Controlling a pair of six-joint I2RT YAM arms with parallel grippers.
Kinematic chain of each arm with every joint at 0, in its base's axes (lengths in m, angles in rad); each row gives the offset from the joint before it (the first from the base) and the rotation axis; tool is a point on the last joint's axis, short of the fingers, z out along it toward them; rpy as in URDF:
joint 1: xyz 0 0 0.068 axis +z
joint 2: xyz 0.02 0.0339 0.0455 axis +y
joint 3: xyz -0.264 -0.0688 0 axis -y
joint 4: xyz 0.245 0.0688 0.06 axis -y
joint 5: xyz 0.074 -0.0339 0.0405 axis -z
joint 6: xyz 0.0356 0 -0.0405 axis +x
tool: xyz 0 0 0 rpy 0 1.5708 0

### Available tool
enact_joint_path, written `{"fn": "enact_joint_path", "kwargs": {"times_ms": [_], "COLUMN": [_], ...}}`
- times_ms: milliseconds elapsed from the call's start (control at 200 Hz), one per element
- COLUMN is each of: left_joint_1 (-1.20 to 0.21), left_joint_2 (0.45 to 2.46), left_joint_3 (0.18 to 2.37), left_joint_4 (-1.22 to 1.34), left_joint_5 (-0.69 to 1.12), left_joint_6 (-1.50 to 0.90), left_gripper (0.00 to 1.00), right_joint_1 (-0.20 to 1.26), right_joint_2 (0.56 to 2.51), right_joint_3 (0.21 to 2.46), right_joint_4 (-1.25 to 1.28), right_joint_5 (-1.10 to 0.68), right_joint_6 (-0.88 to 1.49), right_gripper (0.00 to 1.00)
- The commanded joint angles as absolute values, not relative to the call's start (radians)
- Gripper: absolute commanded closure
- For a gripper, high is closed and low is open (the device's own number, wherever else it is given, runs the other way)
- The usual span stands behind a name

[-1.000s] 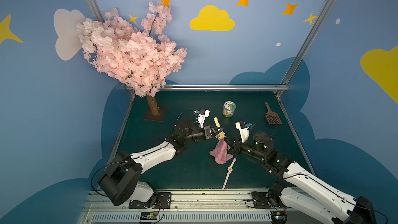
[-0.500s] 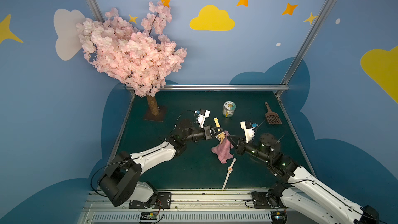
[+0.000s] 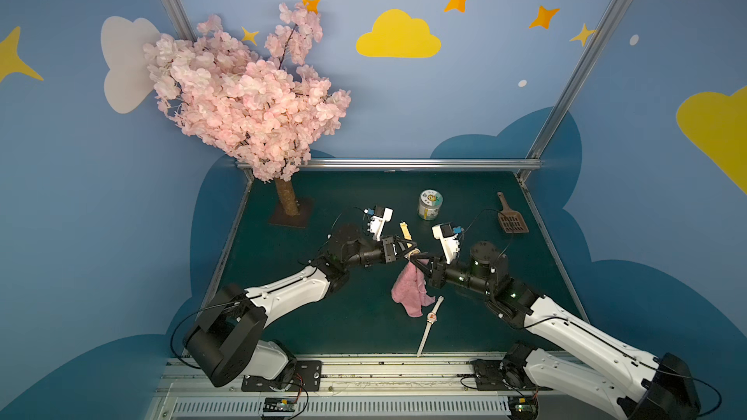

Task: Wipe the watch dial
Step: Wipe the watch.

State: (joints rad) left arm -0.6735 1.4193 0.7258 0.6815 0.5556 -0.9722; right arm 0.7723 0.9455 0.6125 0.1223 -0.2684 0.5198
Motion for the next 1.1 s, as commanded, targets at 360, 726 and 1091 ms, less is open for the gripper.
{"fn": "enact_joint_path", "kwargs": {"times_ms": [360,726,1091], "left_joint_1": [-0.678,-0.681,-0.681], "left_joint_2": [1.404,1.416,1.404], "left_joint_3": [0.728,0.737,0.733], "left_joint_4": [0.712,0.713,0.71], "left_joint_5": [0.578,0.585,0.58], "left_joint_6": [-0.969,-0.973,-0.967], "left_gripper": [0.97,0.97,0.97], "right_joint_1": [0.773,0.776,0.776], "right_joint_2": [0.878,0.936,1.032], "right_joint_3": [0.632,0.714,0.626], "right_joint_4": [0.114,0.063,0.116], "right_joint_5": [-0.201,-0.216,-0.261], "right_joint_6": [0.522,0.54,0.546], "right_gripper": [1.0,1.0,1.0]}}
